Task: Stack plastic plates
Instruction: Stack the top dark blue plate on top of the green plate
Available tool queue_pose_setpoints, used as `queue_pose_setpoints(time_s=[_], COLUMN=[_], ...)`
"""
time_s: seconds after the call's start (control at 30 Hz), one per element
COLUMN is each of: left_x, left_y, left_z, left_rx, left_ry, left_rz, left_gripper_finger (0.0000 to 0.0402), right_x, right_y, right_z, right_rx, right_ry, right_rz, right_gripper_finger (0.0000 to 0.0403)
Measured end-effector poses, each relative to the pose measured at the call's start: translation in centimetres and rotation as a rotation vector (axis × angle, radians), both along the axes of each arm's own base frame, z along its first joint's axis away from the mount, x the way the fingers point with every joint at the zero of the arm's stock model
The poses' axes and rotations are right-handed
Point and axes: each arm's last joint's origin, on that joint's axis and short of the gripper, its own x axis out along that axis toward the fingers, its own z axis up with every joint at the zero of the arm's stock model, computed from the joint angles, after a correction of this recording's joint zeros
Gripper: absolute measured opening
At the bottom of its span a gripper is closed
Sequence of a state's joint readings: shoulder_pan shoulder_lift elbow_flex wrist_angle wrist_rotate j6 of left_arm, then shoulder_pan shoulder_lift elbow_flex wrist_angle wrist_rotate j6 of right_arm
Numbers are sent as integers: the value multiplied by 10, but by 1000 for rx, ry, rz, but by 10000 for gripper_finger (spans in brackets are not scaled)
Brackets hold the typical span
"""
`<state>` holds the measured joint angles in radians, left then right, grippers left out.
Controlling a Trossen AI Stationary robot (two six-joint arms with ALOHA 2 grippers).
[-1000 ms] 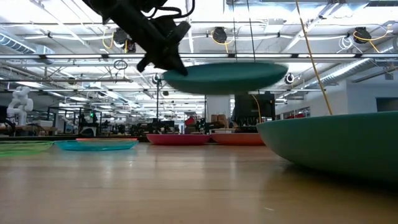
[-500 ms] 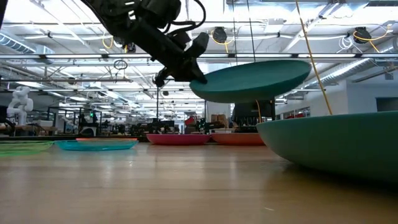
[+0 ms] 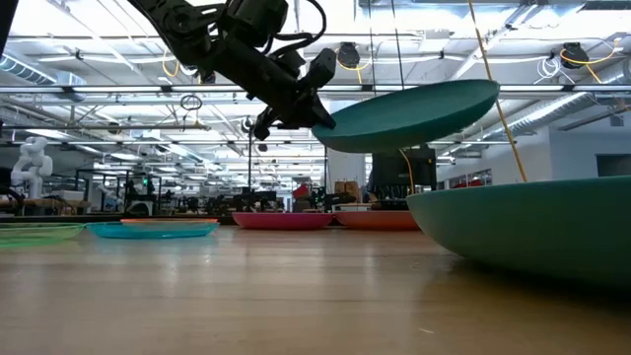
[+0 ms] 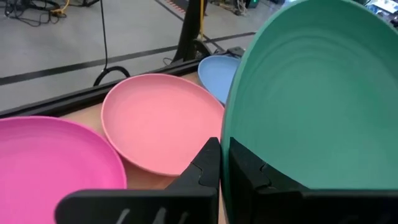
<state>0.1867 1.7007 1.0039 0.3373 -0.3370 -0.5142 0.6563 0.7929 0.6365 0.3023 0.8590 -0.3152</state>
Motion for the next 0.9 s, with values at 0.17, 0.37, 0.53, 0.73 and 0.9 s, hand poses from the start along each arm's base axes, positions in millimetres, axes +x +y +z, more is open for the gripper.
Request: queue_pose_setpoints(time_s=[0.17,0.37,0.53,0.73,0.9], left_x=[0,4,19,56,79], left_y=[0,-2,-5,-4,-3], left_z=[0,-3,-11,-11,-14], left_rx=[1,-6,-20,-18,-12], left_ry=[-5,-19,-4,60,128], left_rz=[0,0,-24,-93,-125], left_gripper_finger=[10,10,10,10,10], right_x=[0,0,0,0,0], right_y=[0,0,0,1,1], right_z=[1,1,2,1,1], right_rx=[-5,-8,-11,-16,-15], right_ry=[-3,-9,-11,-11,-8], right_rz=[0,0,3,28,28], right_gripper_finger=[123,123,123,123,123])
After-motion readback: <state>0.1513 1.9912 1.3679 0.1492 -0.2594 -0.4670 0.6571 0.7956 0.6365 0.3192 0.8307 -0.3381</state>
